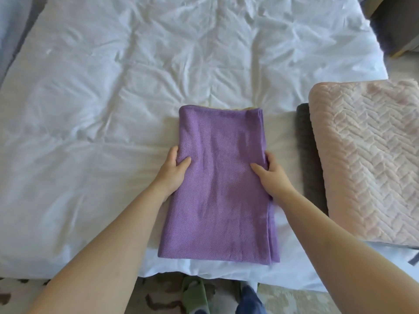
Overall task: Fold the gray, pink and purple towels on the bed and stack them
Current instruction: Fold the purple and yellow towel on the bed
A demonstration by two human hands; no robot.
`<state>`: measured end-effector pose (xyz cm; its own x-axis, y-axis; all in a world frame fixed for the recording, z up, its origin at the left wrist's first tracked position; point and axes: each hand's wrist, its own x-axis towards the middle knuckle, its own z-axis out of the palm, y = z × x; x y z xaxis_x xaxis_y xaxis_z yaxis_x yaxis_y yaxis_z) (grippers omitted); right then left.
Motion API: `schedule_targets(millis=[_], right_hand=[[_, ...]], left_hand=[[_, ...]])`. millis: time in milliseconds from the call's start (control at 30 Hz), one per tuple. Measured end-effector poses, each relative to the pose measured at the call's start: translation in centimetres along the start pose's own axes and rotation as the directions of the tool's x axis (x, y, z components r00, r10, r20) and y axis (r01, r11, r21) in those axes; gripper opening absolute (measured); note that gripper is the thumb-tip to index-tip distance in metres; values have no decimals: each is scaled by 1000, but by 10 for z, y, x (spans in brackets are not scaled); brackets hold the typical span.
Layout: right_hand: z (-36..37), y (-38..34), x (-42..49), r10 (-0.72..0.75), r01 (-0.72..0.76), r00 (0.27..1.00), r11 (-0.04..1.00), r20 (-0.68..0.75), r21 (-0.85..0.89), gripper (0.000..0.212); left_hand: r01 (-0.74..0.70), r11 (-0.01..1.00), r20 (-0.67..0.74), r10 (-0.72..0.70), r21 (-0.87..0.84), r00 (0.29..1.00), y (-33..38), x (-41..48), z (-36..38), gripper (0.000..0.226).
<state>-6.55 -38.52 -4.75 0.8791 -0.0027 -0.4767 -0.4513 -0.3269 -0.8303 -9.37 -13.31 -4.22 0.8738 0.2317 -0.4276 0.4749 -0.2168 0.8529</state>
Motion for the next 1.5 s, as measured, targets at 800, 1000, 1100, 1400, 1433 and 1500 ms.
schedule_targets(millis=[800, 1000, 1100, 1400, 1433, 1500], right_hand=[[-289, -132, -123, -296, 324, 884, 946, -361, 18, 31], [-347, -61, -24, -127, 156, 941, 985, -315, 68, 26], [-345, -15, 16, 72, -43, 975, 989, -209, 140, 51], [-350, 13, -29, 86, -85, 996, 984, 2, 154, 74], [-350, 13, -35, 97, -102, 994, 988, 54, 115, 72], [-347, 13, -44, 97, -97, 992, 995, 78, -4, 66]], left_hand=[[-361, 873, 206, 440, -328, 874, 261, -106, 148, 27], [-130, 965, 115, 159, -228, 980, 224, -64, 250, 39], [105, 985, -25, -109, -133, 994, 194, -52, 272, 45], [211, 965, 306, -156, -158, 939, 149, -79, 257, 47], [207, 964, 300, -151, -168, 942, 149, -83, 257, 44], [201, 961, 256, -149, -192, 955, 150, -90, 259, 35]])
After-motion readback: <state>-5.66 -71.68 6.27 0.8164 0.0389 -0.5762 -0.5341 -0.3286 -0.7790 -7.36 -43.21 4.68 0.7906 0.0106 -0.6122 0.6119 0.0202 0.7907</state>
